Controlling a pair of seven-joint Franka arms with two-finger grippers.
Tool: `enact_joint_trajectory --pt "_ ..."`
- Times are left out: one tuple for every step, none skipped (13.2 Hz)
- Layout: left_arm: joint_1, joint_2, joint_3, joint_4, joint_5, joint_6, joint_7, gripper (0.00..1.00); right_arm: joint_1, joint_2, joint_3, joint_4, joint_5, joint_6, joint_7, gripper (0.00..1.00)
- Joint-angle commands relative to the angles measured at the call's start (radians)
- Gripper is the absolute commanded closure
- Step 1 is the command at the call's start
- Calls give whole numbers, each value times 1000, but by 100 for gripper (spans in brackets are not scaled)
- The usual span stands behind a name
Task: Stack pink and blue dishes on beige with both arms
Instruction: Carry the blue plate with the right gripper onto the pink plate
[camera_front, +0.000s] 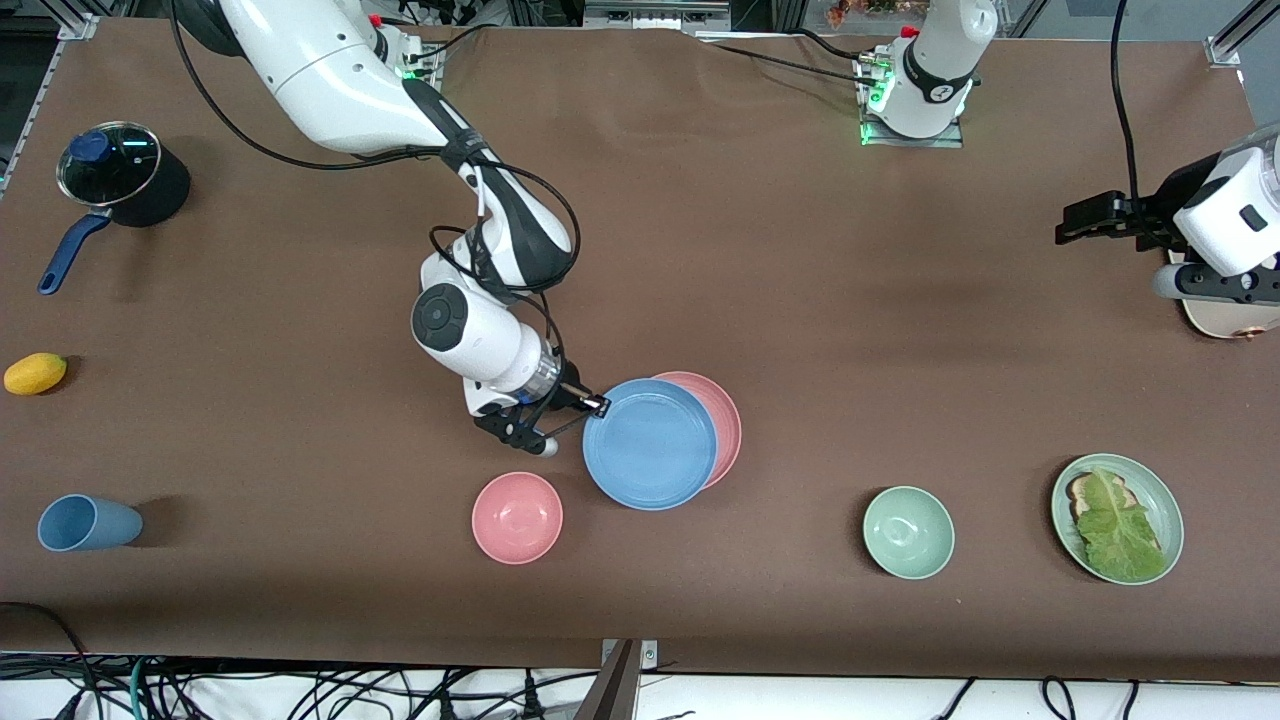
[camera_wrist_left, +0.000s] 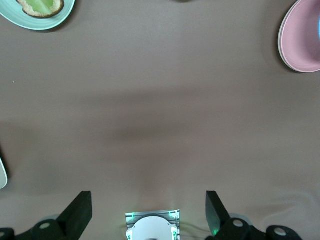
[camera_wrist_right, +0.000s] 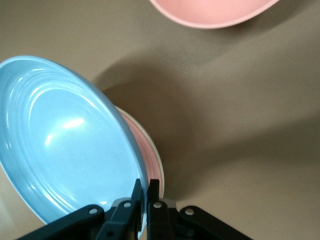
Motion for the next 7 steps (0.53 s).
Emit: enact_joint_trajectory --pt "-1 -46 -5 -53 27 29 11 0 29 42 -7 37 -18 20 19 100" --pt "-2 -45 -5 -53 27 29 13 0 34 53 -7 37 -19 22 19 100" --pt "0 -45 -5 -55 27 29 11 0 42 60 -7 37 -22 22 16 100" --pt "0 -45 -5 -57 25 29 11 0 43 68 -7 37 -31 23 17 100" --pt "0 -45 -5 -57 25 31 11 0 42 68 -7 37 -33 22 17 88" --pt "2 -45 -5 -57 25 31 13 0 43 66 -8 37 -37 20 19 33" --pt "5 -45 -5 -57 22 31 13 0 43 62 -8 37 -51 19 17 0"
